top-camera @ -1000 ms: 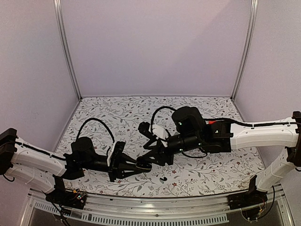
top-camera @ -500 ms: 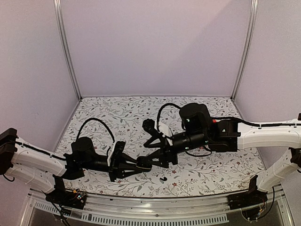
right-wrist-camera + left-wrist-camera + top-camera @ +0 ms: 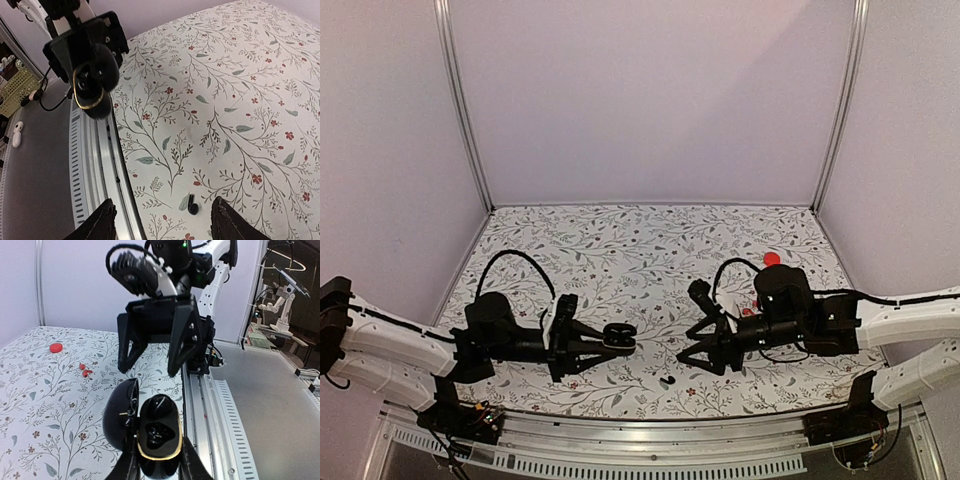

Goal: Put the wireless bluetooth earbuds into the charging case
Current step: Pick up the left earbud from the center of the board.

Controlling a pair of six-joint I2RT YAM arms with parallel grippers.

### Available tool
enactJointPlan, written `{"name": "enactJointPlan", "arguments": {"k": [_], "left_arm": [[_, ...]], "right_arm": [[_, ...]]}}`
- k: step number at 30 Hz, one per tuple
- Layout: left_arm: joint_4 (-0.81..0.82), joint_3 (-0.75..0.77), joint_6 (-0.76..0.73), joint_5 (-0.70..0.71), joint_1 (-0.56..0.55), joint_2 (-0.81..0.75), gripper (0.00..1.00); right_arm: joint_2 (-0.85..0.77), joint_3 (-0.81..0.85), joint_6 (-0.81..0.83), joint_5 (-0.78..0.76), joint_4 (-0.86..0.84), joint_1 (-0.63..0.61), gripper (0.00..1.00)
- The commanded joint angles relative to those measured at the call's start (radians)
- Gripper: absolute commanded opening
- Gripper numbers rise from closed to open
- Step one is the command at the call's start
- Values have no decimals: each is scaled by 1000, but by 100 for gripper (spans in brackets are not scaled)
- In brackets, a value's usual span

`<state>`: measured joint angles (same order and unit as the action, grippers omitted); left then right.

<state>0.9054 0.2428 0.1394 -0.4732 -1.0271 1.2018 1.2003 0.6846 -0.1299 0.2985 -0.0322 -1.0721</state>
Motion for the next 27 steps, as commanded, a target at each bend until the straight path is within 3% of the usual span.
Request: {"name": "enactJointPlan", "arguments": {"k": [1,14,21,27], "left_arm": [[49,-19,12,29,23,-14,0],[41,-20,10,30,26,-32,0],[32,-20,3,31,28,-38,0],[31,-20,-2,25,27,-39,0]], "right_arm": [[-17,-163,-110,-50,-151,3,62],[277,-330,18,-65,-630,-5,57],[408,-338,73,-79,-762,-31,54],[468,-324,146,-118,-775,-72,48]]}}
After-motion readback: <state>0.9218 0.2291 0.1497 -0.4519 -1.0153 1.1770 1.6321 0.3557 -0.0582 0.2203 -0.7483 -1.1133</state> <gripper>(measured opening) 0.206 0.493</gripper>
